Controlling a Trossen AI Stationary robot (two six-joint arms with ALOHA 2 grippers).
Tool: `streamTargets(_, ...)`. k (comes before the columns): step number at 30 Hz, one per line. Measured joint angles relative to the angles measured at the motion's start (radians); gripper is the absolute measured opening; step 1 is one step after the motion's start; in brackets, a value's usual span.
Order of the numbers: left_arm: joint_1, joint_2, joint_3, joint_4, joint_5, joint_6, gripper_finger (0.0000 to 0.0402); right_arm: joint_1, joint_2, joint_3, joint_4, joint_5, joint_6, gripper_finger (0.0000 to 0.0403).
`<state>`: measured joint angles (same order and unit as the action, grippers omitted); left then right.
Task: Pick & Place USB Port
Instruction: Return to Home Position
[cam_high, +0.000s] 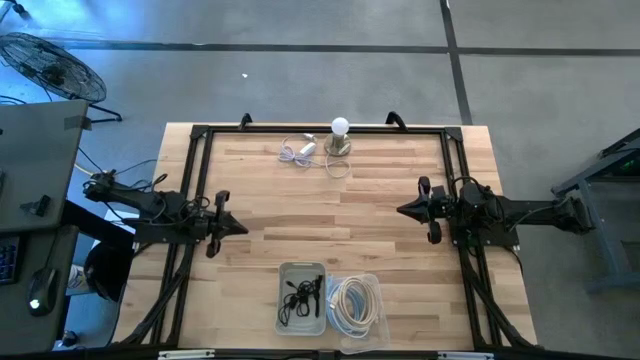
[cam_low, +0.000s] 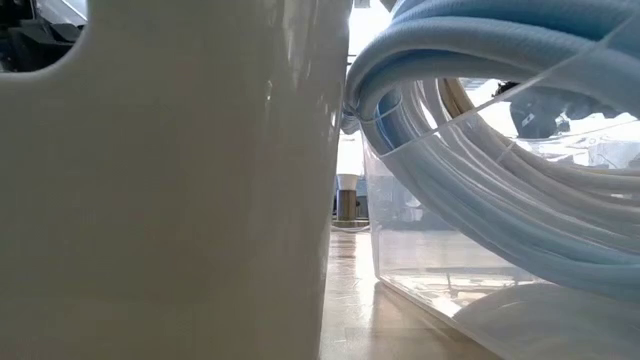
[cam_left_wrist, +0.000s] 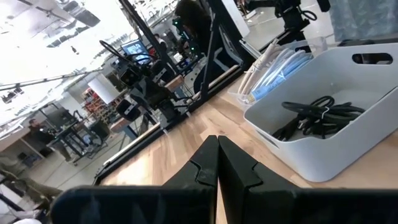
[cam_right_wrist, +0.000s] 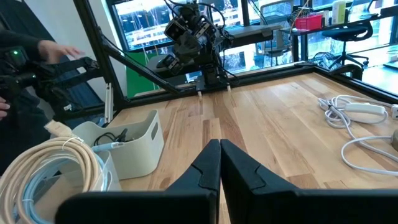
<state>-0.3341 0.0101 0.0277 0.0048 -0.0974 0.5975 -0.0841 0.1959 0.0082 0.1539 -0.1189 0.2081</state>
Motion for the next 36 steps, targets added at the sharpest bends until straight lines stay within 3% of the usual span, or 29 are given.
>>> streamTargets(19, -0.001, -0.004, -0.016, 0.011, 0.044, -0.026, 0.0, 0.0, 0.0, 0.0, 0.0, 0.0, 0.0, 0.0)
streamTargets(28, 0.218, -0.003, -0.017, 0.024, 0.218, -0.027, 0.0, 0.0, 0.0, 0.0, 0.0, 0.0, 0.0, 0.0)
streamTargets(36, 0.323, -0.003, -0.017, 0.029, 0.229, -0.027, 0.0, 0.0, 0.0, 0.0, 0.0, 0.0, 0.0, 0.0)
